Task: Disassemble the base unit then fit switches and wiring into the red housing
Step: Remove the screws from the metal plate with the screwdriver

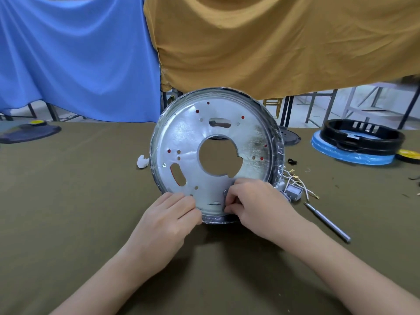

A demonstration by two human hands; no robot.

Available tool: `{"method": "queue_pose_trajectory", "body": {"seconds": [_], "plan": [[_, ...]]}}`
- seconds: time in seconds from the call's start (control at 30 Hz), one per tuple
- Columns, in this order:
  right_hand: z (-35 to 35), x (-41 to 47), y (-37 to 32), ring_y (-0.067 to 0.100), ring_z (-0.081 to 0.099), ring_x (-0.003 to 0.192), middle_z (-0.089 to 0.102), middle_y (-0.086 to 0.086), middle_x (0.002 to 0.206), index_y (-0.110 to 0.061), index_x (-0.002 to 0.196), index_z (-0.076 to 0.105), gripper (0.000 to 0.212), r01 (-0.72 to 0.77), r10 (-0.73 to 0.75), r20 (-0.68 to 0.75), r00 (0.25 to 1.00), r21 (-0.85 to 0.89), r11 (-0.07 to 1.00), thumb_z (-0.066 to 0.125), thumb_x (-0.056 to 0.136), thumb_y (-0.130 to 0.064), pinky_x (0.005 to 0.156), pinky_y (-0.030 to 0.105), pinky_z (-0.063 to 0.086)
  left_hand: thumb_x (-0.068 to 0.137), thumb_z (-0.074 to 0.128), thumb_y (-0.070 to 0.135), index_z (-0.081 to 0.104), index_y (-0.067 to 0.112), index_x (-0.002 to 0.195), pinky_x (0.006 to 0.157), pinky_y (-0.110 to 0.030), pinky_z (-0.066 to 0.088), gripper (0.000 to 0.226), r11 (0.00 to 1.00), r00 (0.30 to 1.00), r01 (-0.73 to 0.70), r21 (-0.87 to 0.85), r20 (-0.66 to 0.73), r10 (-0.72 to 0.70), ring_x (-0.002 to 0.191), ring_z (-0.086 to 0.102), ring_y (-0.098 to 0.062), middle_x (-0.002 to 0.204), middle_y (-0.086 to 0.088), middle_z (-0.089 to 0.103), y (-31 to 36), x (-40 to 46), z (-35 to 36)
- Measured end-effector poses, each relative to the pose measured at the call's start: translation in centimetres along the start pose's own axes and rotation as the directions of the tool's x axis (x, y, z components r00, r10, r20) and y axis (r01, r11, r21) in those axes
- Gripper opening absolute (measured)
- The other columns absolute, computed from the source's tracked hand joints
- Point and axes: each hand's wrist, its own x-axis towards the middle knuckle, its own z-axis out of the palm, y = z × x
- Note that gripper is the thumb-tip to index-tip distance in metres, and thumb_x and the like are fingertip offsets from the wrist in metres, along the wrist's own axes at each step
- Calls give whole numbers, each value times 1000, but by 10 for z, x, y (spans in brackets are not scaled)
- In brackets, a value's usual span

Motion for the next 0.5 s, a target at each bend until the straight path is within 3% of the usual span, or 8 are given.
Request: {"method": "queue_pose_trajectory", "body": {"seconds": [0.1,0.37,0.5], "plan": [[0,-1,4,16,57,93,58,-9,98,-23,88,70,12,6,-6,0,1000,23,1000,61,92,-17,78,33,48,72,64,-17,64,7,64,54,-36,44,25,1000,1000,14,1,11,-14,56,48,-26,65,-5,52,0,0,0],[1,2,5,18,52,101,57,-7,98,-23,94,64,11,136,-140,-39,989,-97,986,56,93,-16,80,34,48,63,64,-26,65,6,67,59,-32,42,32,995,996,91,-40,20,-90,62,48,-23,67,-5,54,-2,3,-3],[-1,5,8,18,51,104,57,-6,102,-23,102,65,19,232,-226,54,973,-168,958,50,96,-14,86,36,47,57,73,-30,66,6,68,64,-26,42,38,986,989,145,-78,46,-142,65,48,-19,70,-4,57,-3,3,-5]]}}
